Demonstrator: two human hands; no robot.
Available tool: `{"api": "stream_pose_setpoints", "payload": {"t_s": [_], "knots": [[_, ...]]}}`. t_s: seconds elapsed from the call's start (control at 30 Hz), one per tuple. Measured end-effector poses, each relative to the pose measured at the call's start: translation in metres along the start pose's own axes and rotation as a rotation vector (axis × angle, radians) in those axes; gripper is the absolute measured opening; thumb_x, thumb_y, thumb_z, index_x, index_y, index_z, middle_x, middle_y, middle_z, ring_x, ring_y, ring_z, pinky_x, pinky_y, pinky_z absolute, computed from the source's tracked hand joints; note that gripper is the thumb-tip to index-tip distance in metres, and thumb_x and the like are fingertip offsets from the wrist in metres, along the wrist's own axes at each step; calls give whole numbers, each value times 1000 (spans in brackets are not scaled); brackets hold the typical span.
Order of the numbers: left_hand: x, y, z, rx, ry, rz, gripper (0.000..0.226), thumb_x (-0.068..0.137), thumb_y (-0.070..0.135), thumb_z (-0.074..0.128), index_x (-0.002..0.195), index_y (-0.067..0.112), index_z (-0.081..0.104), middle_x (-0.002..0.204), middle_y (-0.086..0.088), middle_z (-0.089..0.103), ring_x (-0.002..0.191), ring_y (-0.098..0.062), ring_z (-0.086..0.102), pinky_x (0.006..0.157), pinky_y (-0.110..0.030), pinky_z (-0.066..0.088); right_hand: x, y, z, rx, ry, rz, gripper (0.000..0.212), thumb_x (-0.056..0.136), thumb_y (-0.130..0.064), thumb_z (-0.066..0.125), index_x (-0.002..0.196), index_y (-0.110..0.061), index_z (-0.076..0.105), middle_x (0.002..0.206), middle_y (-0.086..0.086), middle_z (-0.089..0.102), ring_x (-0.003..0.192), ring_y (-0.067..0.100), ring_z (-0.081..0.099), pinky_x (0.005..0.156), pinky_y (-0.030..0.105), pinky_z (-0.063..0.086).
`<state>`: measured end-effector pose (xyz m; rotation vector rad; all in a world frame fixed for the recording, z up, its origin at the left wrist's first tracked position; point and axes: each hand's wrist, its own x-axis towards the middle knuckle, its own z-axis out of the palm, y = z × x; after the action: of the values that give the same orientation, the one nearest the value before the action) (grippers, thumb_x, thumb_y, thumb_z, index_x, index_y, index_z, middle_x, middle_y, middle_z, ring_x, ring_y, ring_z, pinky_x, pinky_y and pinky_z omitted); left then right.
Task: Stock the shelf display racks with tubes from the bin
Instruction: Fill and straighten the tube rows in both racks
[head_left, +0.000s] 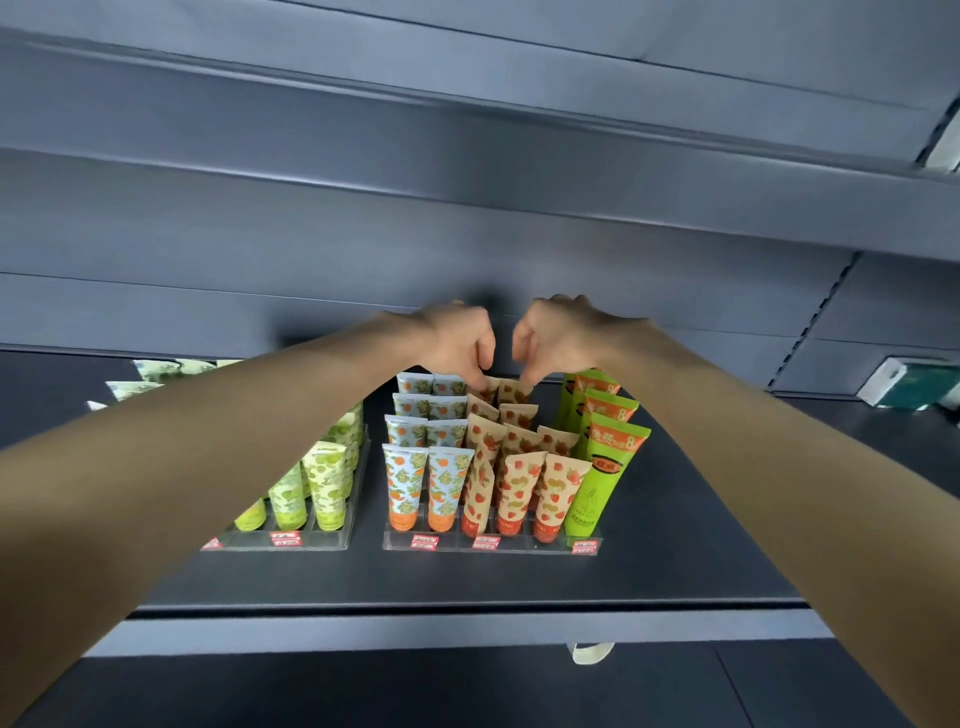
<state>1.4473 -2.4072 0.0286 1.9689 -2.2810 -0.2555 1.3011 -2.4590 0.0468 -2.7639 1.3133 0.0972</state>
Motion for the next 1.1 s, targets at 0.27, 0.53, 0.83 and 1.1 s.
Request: {"api": "stream_pose_setpoints", "payload": {"t_s": [0.27, 0.53, 0.83, 1.1], "knots": [[8, -3, 7, -11, -8, 24, 15, 80, 24, 68, 92, 17, 72, 83, 6, 69, 72, -5, 59, 74, -28, 51, 20, 1, 15, -74, -38, -6, 20, 61, -38, 81, 61, -31, 62, 85, -11, 65, 100, 25, 52, 93, 47, 42], [10, -2, 8, 24, 18, 47, 2, 78, 22, 69, 77, 22, 71, 70, 13, 63, 66, -2, 57, 72, -28, 52, 21, 3, 24, -39, 47, -10, 23, 69, -23, 80, 58, -26, 60, 83, -8, 56, 102, 25, 44, 90, 47, 45], [10, -1, 10, 26, 74, 51, 8, 78, 19, 69, 71, 21, 72, 64, 17, 60, 62, 4, 52, 72, -29, 52, 23, 7, 25, -75, 56, -42, 26, 70, -25, 81, 56, -27, 60, 82, -7, 59, 101, 25, 48, 93, 45, 44], [8, 0, 12, 11, 90, 45, 8, 79, 20, 70, 70, 22, 71, 65, 19, 55, 65, 2, 51, 76, -34, 54, 21, 7, 25, -67, 53, -45, 25, 71, -25, 80, 58, -27, 59, 85, -5, 60, 102, 26, 48, 94, 44, 43]]}}
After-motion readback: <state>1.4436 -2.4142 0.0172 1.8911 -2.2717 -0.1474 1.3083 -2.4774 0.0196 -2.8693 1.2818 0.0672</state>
